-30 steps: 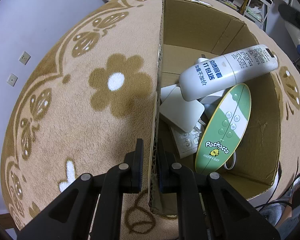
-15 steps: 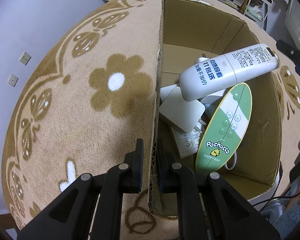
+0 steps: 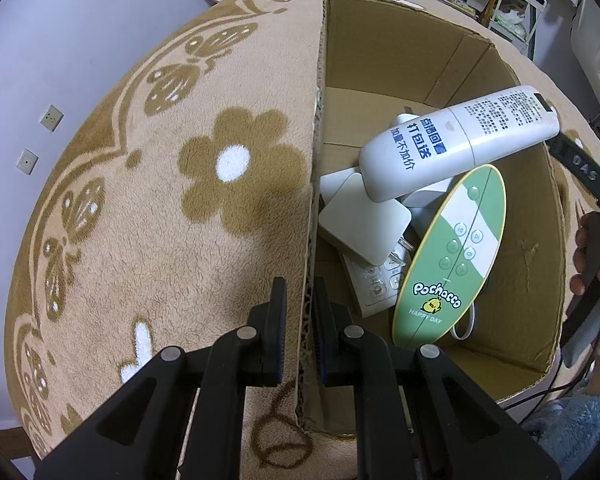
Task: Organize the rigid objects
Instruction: 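Move the right gripper back and grasp the remaining keyring with keys, then carry the keyring into the box and open the right gripper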
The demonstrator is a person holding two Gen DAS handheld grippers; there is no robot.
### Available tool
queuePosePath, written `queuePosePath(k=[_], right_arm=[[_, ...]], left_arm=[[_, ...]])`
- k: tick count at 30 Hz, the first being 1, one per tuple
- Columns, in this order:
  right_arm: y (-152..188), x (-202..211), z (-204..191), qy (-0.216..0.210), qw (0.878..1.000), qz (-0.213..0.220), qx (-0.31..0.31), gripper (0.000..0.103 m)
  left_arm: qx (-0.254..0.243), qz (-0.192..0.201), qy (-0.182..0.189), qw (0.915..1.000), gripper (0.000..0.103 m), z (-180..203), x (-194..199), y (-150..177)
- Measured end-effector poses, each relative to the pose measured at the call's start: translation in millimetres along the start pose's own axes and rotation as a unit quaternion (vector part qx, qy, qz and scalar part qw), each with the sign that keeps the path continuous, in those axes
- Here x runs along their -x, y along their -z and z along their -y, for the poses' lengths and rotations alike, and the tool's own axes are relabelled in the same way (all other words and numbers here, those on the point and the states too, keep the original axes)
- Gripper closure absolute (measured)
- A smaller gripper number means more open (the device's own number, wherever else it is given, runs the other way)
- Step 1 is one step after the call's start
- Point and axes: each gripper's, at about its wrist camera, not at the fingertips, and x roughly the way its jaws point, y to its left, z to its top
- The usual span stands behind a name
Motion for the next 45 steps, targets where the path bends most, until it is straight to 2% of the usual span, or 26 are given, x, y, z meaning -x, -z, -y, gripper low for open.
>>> queuePosePath(k=[5,7,14,17,20,22,25,34,40,41,42,43,45], right_arm=[[9.1,-17.4,8.5,-0.009,1.000,-0.007,-0.022,0.000],[13.7,-26.0,13.8,-0.018,0.999,-0.018,-0.037,0.010],[24.2,-46.5,31.9,-0.014,0.997,-0.040,-0.063,0.010],[24.9,-51.0,27.2,-0.003,0.998,-0.037,-0.041,0.010],[24.7,-51.8,19.3,0.020,0.999,-0.033,-0.015,0.021],[23.0,-49.5,17.4,0.028,0.999,-0.025,-0.011,0.048],[20.7,-49.3,15.1,0.027,0.999,-0.019,-0.003,0.063],[22.6,-31.5,26.7,-0.011,0.999,-0.026,-0.029,0.066],[14.2,-12.5,25.9,-0.040,0.998,-0.014,-0.042,0.066],[12.6,-9.8,25.4,-0.044,0.998,-0.013,-0.044,0.069],[10.4,-6.4,25.1,-0.051,0.998,-0.009,-0.046,0.092],[7.7,-3.7,25.7,-0.052,0.997,-0.010,-0.052,0.100],[2.6,2.1,25.5,-0.052,0.997,-0.011,-0.053,0.100]], left_arm=[[-0.002,-0.001,-0.003,1.0000,0.091,0.4,-0.3,0.4],[-0.003,-0.001,-0.005,1.0000,0.091,0.8,-0.9,0.5],[-0.004,-0.002,-0.008,1.0000,0.091,2.3,-1.7,0.8],[-0.004,-0.003,-0.009,0.9999,0.091,2.2,-2.8,1.2],[-0.004,-0.003,-0.010,0.9999,0.091,1.8,-3.5,0.6],[-0.005,-0.004,-0.010,0.9999,0.091,1.8,-3.9,0.5],[-0.004,-0.003,-0.008,1.0000,0.091,1.4,-4.7,0.6],[-0.002,-0.005,-0.007,1.0000,0.091,0.3,-6.3,-0.9],[-0.003,-0.005,-0.008,0.9999,0.091,0.2,-6.5,-1.3],[-0.003,-0.005,-0.008,0.9999,0.091,-0.1,-6.9,-1.2],[-0.002,-0.005,-0.007,1.0000,0.091,-0.1,-6.9,-1.3],[-0.001,-0.005,-0.006,1.0000,0.091,-0.5,-7.1,-1.4],[-0.001,-0.005,-0.005,1.0000,0.091,-0.8,-7.1,-1.5]])
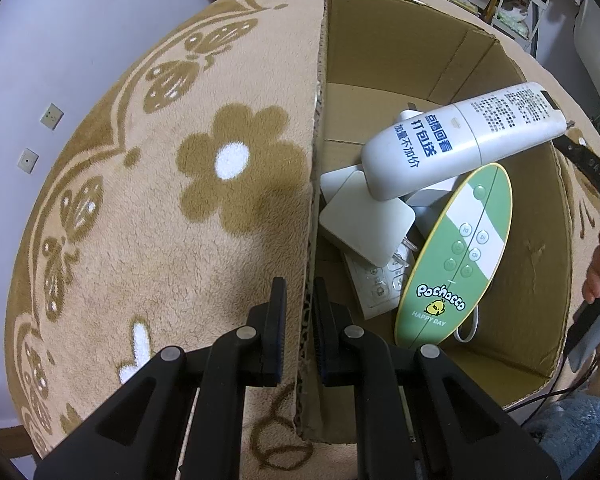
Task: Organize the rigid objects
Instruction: 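Carry the keyring into the box and open the right gripper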
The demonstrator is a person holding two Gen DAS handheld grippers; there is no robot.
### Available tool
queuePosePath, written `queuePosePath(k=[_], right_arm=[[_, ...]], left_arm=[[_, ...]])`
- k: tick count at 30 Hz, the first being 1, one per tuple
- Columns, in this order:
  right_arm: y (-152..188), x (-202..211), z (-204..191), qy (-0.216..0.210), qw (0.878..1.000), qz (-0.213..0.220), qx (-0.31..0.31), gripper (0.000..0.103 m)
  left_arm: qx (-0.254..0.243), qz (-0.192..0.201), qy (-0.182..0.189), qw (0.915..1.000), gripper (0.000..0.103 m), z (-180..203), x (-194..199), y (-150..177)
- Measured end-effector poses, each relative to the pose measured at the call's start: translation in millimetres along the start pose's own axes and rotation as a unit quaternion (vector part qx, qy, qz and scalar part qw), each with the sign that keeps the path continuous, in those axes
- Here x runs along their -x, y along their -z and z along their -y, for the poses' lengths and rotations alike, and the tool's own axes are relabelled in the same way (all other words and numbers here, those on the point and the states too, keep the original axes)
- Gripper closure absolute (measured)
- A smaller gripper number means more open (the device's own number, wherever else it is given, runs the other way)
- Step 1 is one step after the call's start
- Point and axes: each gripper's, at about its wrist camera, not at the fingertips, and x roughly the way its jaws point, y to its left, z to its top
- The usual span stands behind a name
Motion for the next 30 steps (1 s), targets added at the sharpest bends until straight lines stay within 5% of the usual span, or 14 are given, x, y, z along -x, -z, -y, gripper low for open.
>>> queuePosePath(k=[13,22,30], right_arm=[[-20.7,38.2,-16.4,-0.059,0.998,0.009,0.008,0.100],[-43.0,105.5,-50.6,-0.109,0.990,0.079,0.052,0.100],[-48.0,148.8,-74.1,-0.173,0.977,0.098,0.081,0.100]], left_arm=[[-0.001,0.000,-0.001,1.0000,0.091,0.9,0.8,0.2],[-0.001,-0.001,0.000,1.0000,0.091,0.9,0.6,-0.7],[0.001,-0.001,0.000,1.0000,0.091,0.2,0.4,-0.8]])
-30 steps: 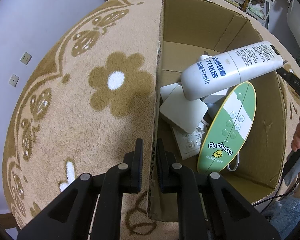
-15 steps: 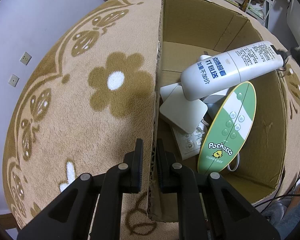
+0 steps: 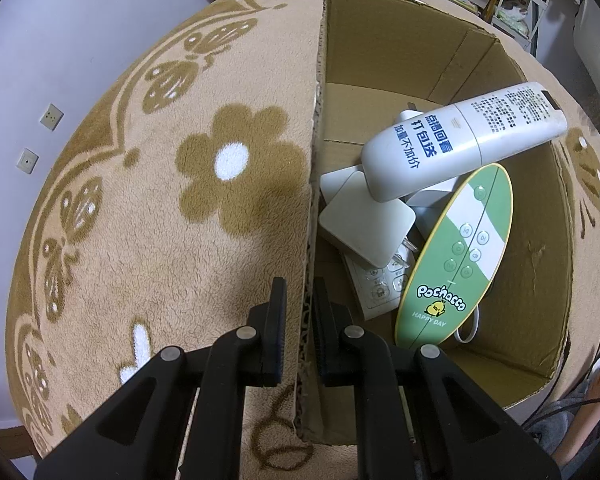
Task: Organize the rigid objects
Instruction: 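Carry the keyring into the box and open the right gripper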
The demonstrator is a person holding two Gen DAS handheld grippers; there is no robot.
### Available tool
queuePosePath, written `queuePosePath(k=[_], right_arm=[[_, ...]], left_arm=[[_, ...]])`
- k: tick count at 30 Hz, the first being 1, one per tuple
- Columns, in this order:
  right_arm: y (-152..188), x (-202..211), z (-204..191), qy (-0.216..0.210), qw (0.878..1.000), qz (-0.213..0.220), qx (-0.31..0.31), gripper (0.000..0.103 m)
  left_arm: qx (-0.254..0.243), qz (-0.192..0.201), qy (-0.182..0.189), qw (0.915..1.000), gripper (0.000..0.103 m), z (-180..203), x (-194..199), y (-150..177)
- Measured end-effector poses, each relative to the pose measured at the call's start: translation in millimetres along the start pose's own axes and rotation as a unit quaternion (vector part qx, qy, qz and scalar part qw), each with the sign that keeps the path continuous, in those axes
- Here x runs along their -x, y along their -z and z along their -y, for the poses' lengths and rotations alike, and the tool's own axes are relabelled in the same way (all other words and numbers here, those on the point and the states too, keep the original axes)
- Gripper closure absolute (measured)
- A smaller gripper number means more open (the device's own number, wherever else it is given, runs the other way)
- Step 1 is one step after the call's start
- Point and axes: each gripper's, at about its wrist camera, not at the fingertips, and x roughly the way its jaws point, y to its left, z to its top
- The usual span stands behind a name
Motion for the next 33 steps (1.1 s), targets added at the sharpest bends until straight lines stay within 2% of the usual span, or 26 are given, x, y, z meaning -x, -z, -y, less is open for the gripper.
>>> queuePosePath(k=[7,14,23,26,29,33], right_arm=[[1.3,-6.6,-26.7,-0.026,0.999,-0.025,0.032,0.100],[20.4,-39.4,-46.4,-0.039,0.995,-0.088,0.038,0.100],[33.0,-49.2,-79.9,-0.068,0.989,-0.110,0.072,0.100],[38.3,-58.0,-84.1,-0.049,0.988,-0.123,0.083,0.100],[45.0,-69.7,-81.2,-0.009,0.986,-0.138,0.096,0.100],[50.1,-80.7,-68.2,0.003,0.984,-0.160,0.080,0.100]], left_arm=[[0.000,0.000,0.001,1.0000,0.091,-0.1,0.1,-0.6],[-0.001,0.000,-0.001,1.0000,0.091,0.8,0.5,-0.1],[0.000,0.000,0.002,1.0000,0.091,1.1,0.9,-0.6],[0.000,0.000,0.002,1.0000,0.091,1.2,1.1,-0.5],[0.001,0.000,0.003,1.0000,0.091,1.0,0.8,-0.7],[0.000,-0.001,0.002,1.0000,0.090,1.1,0.8,-0.8]])
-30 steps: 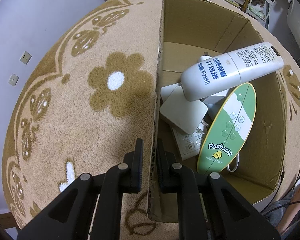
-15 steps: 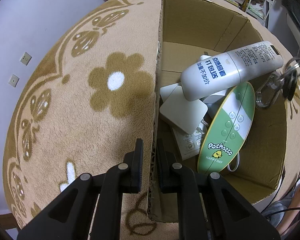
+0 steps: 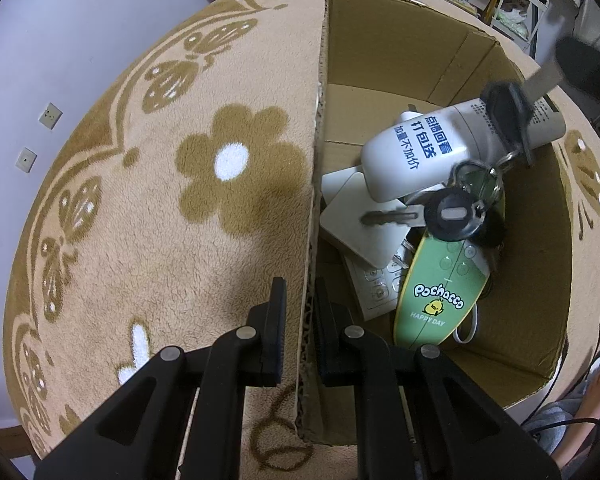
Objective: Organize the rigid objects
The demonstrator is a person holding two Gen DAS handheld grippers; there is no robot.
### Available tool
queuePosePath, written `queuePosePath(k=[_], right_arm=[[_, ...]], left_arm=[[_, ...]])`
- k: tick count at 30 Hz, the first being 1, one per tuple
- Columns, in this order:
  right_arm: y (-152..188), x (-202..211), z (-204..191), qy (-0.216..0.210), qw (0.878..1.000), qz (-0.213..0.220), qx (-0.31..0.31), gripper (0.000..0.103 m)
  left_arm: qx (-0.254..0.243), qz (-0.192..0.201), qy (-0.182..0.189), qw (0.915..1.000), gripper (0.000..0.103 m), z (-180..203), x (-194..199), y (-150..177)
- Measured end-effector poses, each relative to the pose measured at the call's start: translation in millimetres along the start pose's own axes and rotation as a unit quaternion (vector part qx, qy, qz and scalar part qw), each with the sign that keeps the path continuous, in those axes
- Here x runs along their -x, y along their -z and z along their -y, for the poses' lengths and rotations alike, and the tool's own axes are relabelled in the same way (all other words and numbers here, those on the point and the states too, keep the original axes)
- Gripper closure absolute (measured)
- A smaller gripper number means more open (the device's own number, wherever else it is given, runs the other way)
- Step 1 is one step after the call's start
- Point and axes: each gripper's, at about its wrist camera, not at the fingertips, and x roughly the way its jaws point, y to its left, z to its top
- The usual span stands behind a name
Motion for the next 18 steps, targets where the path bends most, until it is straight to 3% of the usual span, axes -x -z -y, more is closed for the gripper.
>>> queuePosePath(k=[8,12,15,18], right_arm=[[8.8,-14.6,16.6,-0.009,0.999,-0.033,-0.029,0.100],[10.7,-14.6,19.0,0.029,0.998,-0.043,-0.027,0.098],[11.1,-10.9,21.6,0.025,0.998,-0.049,-0.030,0.092],[11.1,-7.0,24.2,0.033,0.998,-0.050,-0.031,0.079]], left_arm=[[-0.003,0.001,-0.007,1.0000,0.090,3.5,0.4,-0.3],[-0.008,0.005,-0.039,0.9992,0.079,7.8,-0.4,0.4],[-0.007,0.004,-0.035,0.9993,0.079,8.7,0.5,1.6],[-0.007,0.008,-0.033,0.9994,0.079,8.2,3.6,3.8]])
